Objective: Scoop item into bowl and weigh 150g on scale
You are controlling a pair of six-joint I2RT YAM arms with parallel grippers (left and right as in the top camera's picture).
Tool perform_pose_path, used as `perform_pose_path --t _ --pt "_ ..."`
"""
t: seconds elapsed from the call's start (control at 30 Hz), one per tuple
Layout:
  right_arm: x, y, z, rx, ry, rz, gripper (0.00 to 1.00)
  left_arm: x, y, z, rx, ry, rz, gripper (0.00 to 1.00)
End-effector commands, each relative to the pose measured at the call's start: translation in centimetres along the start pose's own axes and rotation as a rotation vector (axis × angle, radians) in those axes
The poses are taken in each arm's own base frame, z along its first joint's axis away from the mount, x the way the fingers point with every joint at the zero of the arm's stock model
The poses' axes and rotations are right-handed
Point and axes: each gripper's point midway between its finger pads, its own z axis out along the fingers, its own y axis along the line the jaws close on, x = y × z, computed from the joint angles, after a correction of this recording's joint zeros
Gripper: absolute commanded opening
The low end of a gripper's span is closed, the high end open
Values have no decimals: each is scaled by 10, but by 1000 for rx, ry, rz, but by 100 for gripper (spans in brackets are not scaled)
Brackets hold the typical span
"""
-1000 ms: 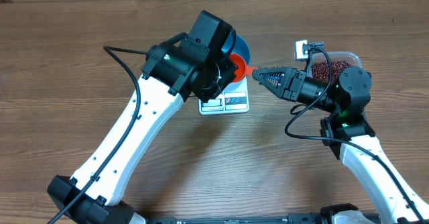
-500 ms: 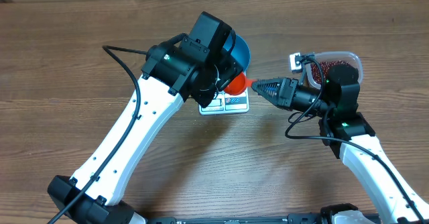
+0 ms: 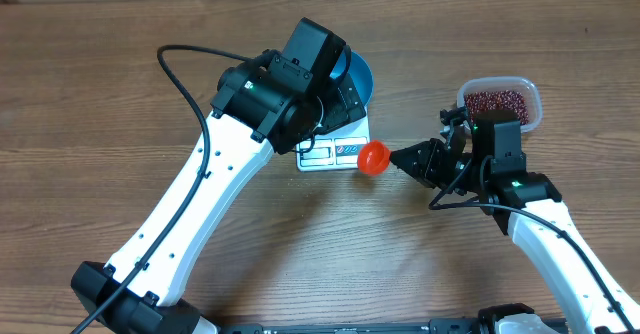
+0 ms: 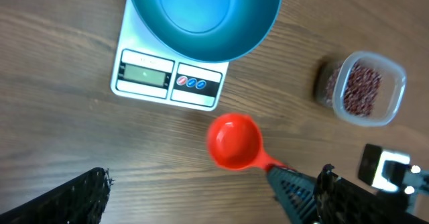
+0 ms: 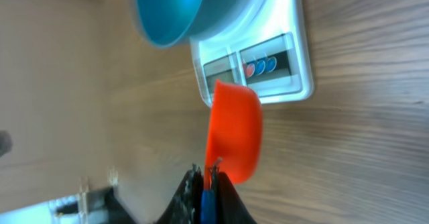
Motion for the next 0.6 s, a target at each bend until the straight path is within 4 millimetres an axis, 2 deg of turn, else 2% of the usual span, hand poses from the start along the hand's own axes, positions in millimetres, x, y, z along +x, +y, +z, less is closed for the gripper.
perform_pose_path --t 0.0,0.23,0.33,0.47,0.57 --pt "-29 6 -28 162 -120 -118 4 -8 2 -5 -20 -43 218 100" --pt "-45 -3 -75 428 -189 -141 4 -8 2 -5 -25 -44 380 100" --pt "-45 -6 -91 509 -195 -129 4 -8 2 -5 -28 -42 529 100" --pt "-42 2 -102 520 -184 -123 4 -8 2 -5 -34 -38 792 100" --pt "-43 7 -106 517 -189 -125 4 -8 2 -5 -35 -38 853 100"
